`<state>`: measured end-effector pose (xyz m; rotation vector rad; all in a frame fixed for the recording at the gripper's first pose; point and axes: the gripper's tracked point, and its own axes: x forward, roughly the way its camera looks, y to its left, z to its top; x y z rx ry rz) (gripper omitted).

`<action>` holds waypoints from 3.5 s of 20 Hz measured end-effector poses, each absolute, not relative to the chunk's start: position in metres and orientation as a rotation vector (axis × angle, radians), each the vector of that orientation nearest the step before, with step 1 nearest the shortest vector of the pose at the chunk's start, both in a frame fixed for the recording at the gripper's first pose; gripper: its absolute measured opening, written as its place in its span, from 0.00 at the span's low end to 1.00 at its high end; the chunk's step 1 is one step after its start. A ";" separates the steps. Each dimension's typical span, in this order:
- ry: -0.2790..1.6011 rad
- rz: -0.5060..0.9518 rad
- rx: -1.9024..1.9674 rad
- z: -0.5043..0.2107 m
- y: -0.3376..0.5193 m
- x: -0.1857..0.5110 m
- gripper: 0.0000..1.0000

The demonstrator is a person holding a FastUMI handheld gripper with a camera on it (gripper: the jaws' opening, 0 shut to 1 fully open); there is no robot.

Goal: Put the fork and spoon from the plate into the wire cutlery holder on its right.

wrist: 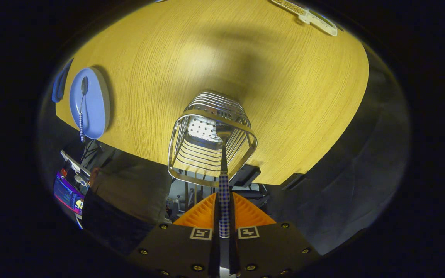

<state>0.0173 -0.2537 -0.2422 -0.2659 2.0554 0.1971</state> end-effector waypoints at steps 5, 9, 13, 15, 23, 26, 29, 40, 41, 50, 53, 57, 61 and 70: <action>2.022 0.191 -0.226 -0.231 -0.251 0.015 0.11; 1.998 0.196 -0.179 -0.224 -0.246 0.012 0.29; 1.980 0.174 -0.187 -0.208 -0.256 0.007 0.29; 1.941 0.166 -0.187 -0.199 -0.255 0.005 0.29; 1.745 0.177 -0.169 -0.169 -0.218 -0.021 0.30; 1.688 0.171 -0.172 -0.162 -0.194 -0.034 0.29; 1.651 0.215 -0.192 -0.168 -0.155 -0.043 0.29; 1.643 0.357 -0.232 -0.210 -0.033 -0.061 0.29; 1.628 0.357 -0.239 -0.212 -0.022 -0.057 0.30; 1.613 0.383 -0.155 -0.242 0.070 -0.037 0.30; 1.606 0.361 -0.137 -0.252 0.083 -0.025 0.30; 1.567 0.319 -0.079 -0.260 0.100 -0.005 0.30; 1.577 0.300 -0.019 -0.272 0.121 0.000 0.30; 1.613 0.273 0.004 -0.305 0.135 0.001 0.30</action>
